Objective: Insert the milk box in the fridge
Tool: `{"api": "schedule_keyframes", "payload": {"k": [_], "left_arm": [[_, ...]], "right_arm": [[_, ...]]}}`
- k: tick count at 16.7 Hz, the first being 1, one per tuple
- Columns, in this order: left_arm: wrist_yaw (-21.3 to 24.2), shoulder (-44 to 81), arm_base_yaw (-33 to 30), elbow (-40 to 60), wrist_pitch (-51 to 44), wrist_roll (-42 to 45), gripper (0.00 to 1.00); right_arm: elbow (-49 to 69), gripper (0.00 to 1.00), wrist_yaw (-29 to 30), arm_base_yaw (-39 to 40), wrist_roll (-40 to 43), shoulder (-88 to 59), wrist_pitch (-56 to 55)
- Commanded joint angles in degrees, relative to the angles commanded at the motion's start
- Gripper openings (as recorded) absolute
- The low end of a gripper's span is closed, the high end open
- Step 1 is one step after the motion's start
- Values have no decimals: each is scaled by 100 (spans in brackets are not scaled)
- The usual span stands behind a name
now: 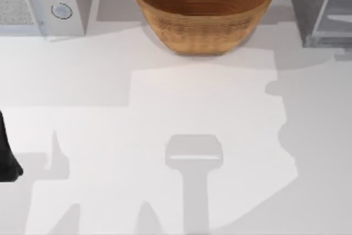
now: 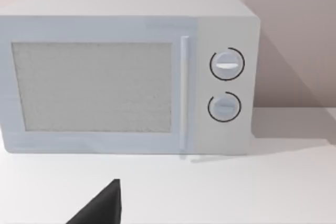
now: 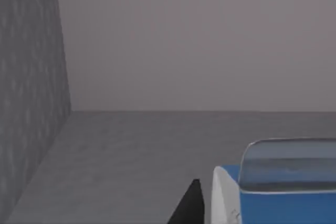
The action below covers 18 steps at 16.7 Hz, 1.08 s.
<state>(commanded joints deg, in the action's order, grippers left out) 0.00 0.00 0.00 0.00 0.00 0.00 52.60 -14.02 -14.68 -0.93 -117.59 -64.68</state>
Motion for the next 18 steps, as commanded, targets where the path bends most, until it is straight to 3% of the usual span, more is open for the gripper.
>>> {"api": "schedule_keyframes", "payload": {"k": [12, 18], "left_arm": [[0, 0, 0, 0, 0, 0, 100], [0, 0, 0, 0, 0, 0, 100]], "right_arm": [[524, 0, -37, -83, -5, -824, -265], [2439, 0, 136, 58, 11, -1680, 794]]}}
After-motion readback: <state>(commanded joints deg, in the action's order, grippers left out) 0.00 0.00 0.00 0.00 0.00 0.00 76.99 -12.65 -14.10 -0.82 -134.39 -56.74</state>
